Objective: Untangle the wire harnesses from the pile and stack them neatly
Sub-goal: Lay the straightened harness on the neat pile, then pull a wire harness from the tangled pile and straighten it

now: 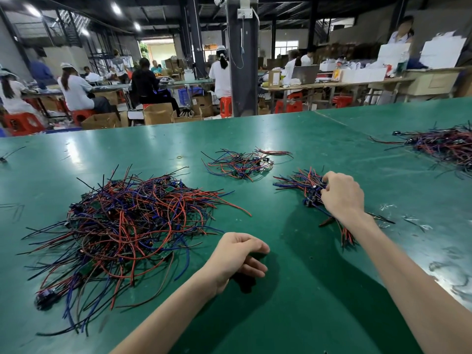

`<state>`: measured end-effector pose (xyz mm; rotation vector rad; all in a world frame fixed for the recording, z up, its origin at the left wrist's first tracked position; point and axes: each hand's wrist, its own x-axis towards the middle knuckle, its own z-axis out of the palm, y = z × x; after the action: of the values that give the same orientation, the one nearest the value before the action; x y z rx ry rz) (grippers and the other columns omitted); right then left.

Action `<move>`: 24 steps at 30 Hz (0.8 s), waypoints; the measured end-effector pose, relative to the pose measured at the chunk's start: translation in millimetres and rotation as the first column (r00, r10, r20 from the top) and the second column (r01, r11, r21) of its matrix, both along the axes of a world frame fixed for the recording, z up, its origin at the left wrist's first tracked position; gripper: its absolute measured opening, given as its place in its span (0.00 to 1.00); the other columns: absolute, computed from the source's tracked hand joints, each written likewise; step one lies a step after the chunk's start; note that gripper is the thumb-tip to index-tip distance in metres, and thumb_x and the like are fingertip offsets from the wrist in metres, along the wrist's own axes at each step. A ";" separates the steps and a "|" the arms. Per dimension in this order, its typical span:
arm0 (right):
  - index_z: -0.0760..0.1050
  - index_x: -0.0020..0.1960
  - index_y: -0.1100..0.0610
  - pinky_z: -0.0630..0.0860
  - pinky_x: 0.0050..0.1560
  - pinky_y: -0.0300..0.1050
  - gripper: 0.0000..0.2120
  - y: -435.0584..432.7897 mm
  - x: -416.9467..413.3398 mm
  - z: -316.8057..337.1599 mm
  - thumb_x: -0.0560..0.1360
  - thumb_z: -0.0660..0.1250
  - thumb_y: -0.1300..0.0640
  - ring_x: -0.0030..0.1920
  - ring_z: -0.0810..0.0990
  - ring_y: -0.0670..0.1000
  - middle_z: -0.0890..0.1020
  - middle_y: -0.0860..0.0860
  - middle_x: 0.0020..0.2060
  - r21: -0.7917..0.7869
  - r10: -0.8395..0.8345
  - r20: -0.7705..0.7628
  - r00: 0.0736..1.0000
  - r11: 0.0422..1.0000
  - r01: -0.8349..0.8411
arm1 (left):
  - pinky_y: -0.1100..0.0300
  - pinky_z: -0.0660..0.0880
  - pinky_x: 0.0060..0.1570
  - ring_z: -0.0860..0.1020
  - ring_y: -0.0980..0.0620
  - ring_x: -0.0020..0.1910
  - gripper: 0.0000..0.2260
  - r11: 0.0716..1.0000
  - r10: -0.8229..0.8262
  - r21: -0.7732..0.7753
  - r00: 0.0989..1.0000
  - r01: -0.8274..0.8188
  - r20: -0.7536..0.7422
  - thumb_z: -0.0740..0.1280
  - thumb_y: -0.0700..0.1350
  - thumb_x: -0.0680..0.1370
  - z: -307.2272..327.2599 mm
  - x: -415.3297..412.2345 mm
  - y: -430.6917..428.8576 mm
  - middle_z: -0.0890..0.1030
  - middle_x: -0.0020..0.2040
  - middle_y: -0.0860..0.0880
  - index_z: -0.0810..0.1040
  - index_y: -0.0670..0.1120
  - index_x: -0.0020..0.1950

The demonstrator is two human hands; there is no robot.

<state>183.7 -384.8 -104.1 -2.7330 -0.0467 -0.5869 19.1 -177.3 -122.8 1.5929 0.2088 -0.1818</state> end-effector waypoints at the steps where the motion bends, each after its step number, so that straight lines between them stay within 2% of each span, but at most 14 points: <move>1: 0.76 0.55 0.63 0.73 0.45 0.50 0.14 0.5 -0.7 -0.6 0.71 0.62 0.69 0.51 0.75 0.61 0.80 0.59 0.49 -0.010 0.020 0.012 1.000 1.000 -0.019 | 0.61 0.76 0.26 0.79 0.50 0.27 0.08 1.000 -0.003 0.002 1.000 0.003 0.001 0.62 0.38 0.78 -0.9 0.1 0.3 0.83 0.44 0.46 0.80 0.38 0.44; 3: 0.75 0.60 0.61 0.72 0.50 0.51 0.19 1.7 -1.8 -1.4 0.70 0.62 0.69 0.55 0.72 0.61 0.79 0.59 0.52 -0.047 0.100 0.036 0.994 0.994 -0.099 | 0.60 0.77 0.28 0.80 0.49 0.27 0.09 1.000 -0.010 0.017 1.000 0.010 -0.002 0.62 0.38 0.78 -2.5 1.0 1.1 0.84 0.43 0.46 0.80 0.40 0.43; 5: 0.73 0.65 0.59 0.70 0.57 0.52 0.23 4.4 -2.3 -3.4 0.70 0.62 0.66 0.60 0.70 0.59 0.77 0.57 0.58 -0.125 0.207 0.025 0.978 0.971 -0.202 | 0.57 0.76 0.32 0.80 0.48 0.28 0.09 0.999 -0.017 0.040 1.000 0.018 -0.009 0.62 0.39 0.78 -3.8 2.0 1.5 0.84 0.45 0.41 0.81 0.42 0.42; 7: 0.73 0.65 0.59 0.68 0.62 0.50 0.21 7.8 -1.6 -7.3 0.72 0.61 0.63 0.64 0.69 0.56 0.75 0.54 0.63 -0.205 0.254 -0.034 0.967 0.945 -0.255 | 0.56 0.76 0.34 0.79 0.46 0.28 0.09 0.998 -0.022 0.058 1.000 0.023 -0.011 0.62 0.40 0.78 -4.3 2.2 1.8 0.83 0.46 0.36 0.80 0.44 0.41; 9: 0.73 0.64 0.60 0.66 0.64 0.47 0.19 10.2 -0.3 -11.5 0.74 0.60 0.60 0.68 0.68 0.54 0.73 0.53 0.67 -0.297 0.233 -0.100 0.967 0.921 -0.253 | 0.57 0.76 0.30 0.79 0.46 0.27 0.08 0.994 -0.020 0.103 1.000 0.018 0.013 0.62 0.40 0.78 -4.6 1.4 1.9 0.83 0.40 0.38 0.80 0.44 0.42; 11: 0.72 0.65 0.60 0.63 0.67 0.46 0.19 11.2 0.7 -14.8 0.76 0.58 0.57 0.71 0.65 0.51 0.69 0.53 0.70 -0.355 0.214 -0.129 0.968 0.902 -0.247 | 0.59 0.75 0.24 0.79 0.48 0.24 0.07 0.973 -0.005 0.231 0.996 -0.017 0.093 0.61 0.40 0.78 -4.9 -0.1 3.4 0.81 0.32 0.42 0.78 0.44 0.44; 12: 0.72 0.66 0.59 0.60 0.69 0.45 0.19 12.2 0.9 -15.9 0.77 0.58 0.56 0.72 0.63 0.51 0.68 0.53 0.71 -0.366 0.216 -0.122 0.969 0.897 -0.246 | 0.60 0.75 0.23 0.78 0.50 0.23 0.06 0.945 0.003 0.322 0.987 -0.057 0.163 0.61 0.39 0.79 -4.7 -0.2 5.0 0.81 0.31 0.44 0.78 0.45 0.45; 14: 0.72 0.66 0.58 0.55 0.72 0.47 0.19 15.8 -0.3 -17.7 0.77 0.59 0.55 0.74 0.61 0.50 0.67 0.52 0.72 -0.352 0.243 -0.055 0.968 0.903 -0.247 | 0.59 0.77 0.27 0.78 0.54 0.26 0.05 0.846 -0.015 0.504 0.936 -0.175 0.351 0.62 0.39 0.79 -3.4 0.3 10.3 0.79 0.38 0.48 0.78 0.44 0.47; 16: 0.75 0.63 0.57 0.54 0.70 0.47 0.16 21.9 -4.6 -19.0 0.77 0.60 0.55 0.71 0.65 0.50 0.72 0.52 0.68 -0.292 0.284 0.058 0.957 0.922 -0.256 | 0.54 0.78 0.42 0.79 0.52 0.38 0.05 0.699 -0.088 0.650 0.865 -0.299 0.494 0.63 0.38 0.78 -1.9 2.6 18.6 0.78 0.45 0.51 0.79 0.43 0.50; 18: 0.79 0.55 0.57 0.60 0.63 0.47 0.11 31.4 -13.5 -19.4 0.76 0.62 0.56 0.63 0.72 0.53 0.79 0.52 0.58 -0.243 0.327 0.153 0.933 0.927 -0.285 | 0.54 0.74 0.51 0.77 0.50 0.47 0.06 0.585 -0.112 0.699 0.814 -0.410 0.570 0.63 0.38 0.78 0.4 7.0 28.6 0.79 0.49 0.48 0.79 0.41 0.52; 21: 0.79 0.44 0.58 0.65 0.54 0.49 0.05 51.6 -31.9 -21.2 0.74 0.66 0.57 0.51 0.76 0.55 0.82 0.53 0.45 -0.198 0.429 0.202 0.880 0.898 -0.393 | 0.54 0.73 0.49 0.77 0.47 0.44 0.06 0.482 -0.049 0.662 0.737 -0.573 0.674 0.65 0.41 0.79 13.2 14.5 48.8 0.79 0.46 0.46 0.79 0.40 0.49; 24: 0.77 0.36 0.59 0.70 0.49 0.52 0.09 70.2 -45.5 -24.7 0.72 0.72 0.56 0.44 0.77 0.57 0.81 0.54 0.37 -0.172 0.514 0.216 0.830 0.857 -0.486 | 0.54 0.72 0.38 0.76 0.47 0.34 0.14 0.397 0.014 0.633 0.694 -0.665 0.720 0.64 0.46 0.79 36.2 27.4 78.4 0.79 0.36 0.45 0.78 0.38 0.39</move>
<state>138.3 -314.6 -128.8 -2.5615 -0.8587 -0.7834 46.5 -98.9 -86.6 2.4930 0.1290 1.0133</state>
